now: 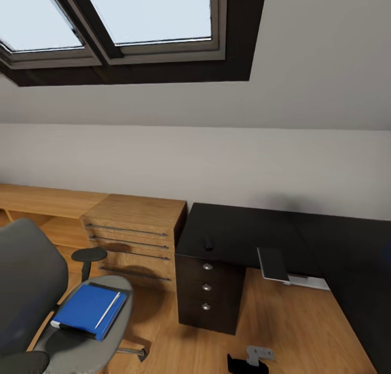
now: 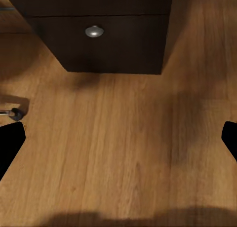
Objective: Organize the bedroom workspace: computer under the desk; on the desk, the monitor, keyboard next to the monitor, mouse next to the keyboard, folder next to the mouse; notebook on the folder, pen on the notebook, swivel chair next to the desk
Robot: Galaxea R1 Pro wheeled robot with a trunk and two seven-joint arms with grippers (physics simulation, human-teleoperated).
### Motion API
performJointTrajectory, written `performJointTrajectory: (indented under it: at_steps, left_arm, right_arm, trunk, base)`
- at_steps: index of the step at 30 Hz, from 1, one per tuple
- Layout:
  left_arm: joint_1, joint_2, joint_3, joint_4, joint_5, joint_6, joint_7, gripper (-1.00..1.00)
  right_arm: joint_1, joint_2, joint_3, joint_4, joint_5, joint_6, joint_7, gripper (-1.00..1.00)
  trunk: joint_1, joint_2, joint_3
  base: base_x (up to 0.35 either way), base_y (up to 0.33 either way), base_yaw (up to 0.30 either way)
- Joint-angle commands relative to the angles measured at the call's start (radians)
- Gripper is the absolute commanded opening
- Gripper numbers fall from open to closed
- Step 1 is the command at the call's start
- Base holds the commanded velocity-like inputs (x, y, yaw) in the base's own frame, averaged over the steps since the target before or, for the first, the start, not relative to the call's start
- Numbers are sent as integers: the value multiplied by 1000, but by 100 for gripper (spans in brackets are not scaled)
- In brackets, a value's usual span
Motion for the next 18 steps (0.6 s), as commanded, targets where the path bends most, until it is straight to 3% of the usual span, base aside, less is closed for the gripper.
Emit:
performJointTrajectory:
  at_steps: [1, 18]
  left_arm:
    - [-1, 1, -8, 2, 11, -3, -5, 100]
    - [-1, 0, -9, 2, 8, -2, -5, 100]
  right_arm:
    - [-1, 0, 9, 1, -8, -6, -4, 100]
    - [-1, -1, 10, 1, -7, -21, -4, 100]
  trunk:
    - [0, -1, -1]
    - [0, -1, -6]
  base:
    - [0, 0, 264]
    - [0, 0, 264]
